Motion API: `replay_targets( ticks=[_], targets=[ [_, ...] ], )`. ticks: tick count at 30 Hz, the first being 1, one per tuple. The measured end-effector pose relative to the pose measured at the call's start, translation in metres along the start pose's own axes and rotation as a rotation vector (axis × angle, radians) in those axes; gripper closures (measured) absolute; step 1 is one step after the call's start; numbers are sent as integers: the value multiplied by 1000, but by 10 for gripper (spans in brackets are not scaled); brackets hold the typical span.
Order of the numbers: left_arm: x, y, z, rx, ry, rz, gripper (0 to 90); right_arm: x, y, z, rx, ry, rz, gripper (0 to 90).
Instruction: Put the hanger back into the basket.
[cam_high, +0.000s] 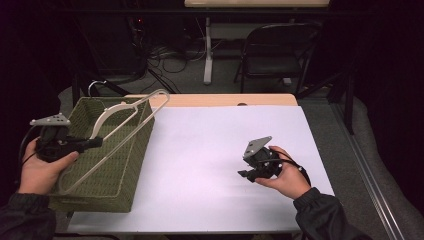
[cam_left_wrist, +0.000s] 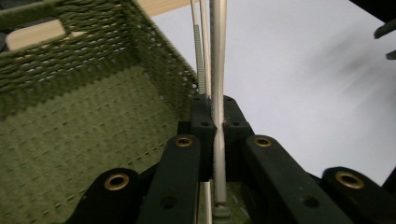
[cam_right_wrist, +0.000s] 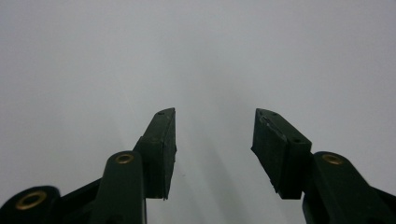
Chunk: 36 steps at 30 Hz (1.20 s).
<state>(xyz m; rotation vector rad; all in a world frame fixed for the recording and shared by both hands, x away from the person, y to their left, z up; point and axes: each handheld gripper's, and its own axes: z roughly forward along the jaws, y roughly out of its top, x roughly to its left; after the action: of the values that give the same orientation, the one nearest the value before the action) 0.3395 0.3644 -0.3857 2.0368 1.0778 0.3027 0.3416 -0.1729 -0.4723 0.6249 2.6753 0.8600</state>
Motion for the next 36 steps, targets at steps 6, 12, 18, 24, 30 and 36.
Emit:
replay_targets(
  ticks=[6,12,18,24,30,36],
  targets=[
    [23,-4,-15,9,43,-12,870,0,0,2,1,2,-1,494],
    [44,-15,-23,9,72,-35,870,0,1,3,3,-1,-5,494],
    [56,-24,-25,-9,71,-52,869,0,1,3,2,-2,-2,494],
    [60,-24,-18,21,63,-21,869,0,0,2,3,-4,0,494],
    [70,-37,-17,25,24,-33,869,0,0,2,2,-2,0,494],
    [79,-53,-4,22,-7,-66,869,-1,0,4,7,0,-1,495]
  ],
)
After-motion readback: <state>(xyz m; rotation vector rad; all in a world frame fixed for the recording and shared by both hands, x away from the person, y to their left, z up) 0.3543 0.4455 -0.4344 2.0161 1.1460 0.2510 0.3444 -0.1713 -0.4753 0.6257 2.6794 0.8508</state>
